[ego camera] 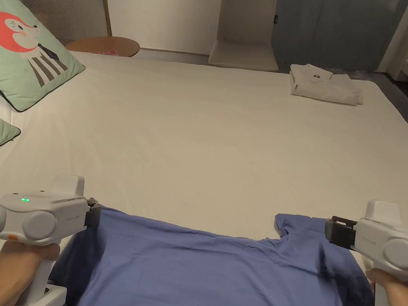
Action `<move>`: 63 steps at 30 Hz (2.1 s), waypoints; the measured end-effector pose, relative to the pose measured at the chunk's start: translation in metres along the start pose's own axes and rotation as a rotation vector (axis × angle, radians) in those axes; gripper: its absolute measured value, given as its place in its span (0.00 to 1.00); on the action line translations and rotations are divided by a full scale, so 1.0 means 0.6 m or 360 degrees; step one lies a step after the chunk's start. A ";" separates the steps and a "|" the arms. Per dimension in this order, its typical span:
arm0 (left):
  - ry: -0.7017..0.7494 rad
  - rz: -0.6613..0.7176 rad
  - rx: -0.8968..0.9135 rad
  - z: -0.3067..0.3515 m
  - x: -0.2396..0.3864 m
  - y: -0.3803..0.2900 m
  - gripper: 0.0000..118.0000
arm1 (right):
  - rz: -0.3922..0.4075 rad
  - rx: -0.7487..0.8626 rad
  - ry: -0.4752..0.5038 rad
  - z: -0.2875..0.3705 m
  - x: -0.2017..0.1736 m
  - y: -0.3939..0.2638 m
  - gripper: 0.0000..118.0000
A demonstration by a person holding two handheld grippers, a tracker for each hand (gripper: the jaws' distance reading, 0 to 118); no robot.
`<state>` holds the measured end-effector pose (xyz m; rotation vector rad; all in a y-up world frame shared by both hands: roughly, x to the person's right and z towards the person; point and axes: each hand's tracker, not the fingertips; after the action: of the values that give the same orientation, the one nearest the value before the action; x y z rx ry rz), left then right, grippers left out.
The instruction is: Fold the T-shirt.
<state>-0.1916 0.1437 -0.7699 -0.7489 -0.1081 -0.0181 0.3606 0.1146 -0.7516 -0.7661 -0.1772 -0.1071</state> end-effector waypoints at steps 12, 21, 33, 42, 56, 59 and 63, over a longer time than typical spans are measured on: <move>-0.0010 0.0046 0.0000 0.018 -0.015 -0.018 0.02 | 0.0116 -0.0282 0.0007 -0.031 -0.041 -0.041 0.43; 0.0027 0.0098 0.0022 0.065 -0.021 -0.058 0.02 | 0.0024 -0.0012 0.0165 0.114 -0.024 -0.043 0.02; 0.0005 0.0219 0.0054 0.203 -0.049 -0.180 0.03 | -0.0025 0.0208 0.0333 0.346 0.019 -0.186 0.02; 0.0022 0.0178 -0.0047 0.245 -0.048 -0.301 0.02 | -0.0028 0.0122 0.0221 0.368 0.027 -0.333 0.02; 0.0048 0.0298 -0.0107 0.249 -0.046 -0.333 0.23 | 0.0081 0.0119 -0.0004 0.376 -0.015 -0.377 0.32; 0.0033 0.0333 0.0066 0.269 -0.036 -0.307 0.77 | 0.0121 0.0289 -0.0012 0.406 -0.040 -0.347 0.76; -0.0008 0.0265 0.0398 0.329 0.016 -0.250 0.86 | 0.0181 0.0551 0.0025 0.445 -0.079 -0.300 0.81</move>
<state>-0.2086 0.1684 -0.5232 -0.5059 -0.0510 0.1532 0.2532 0.1733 -0.4502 -0.4288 -0.1318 0.0259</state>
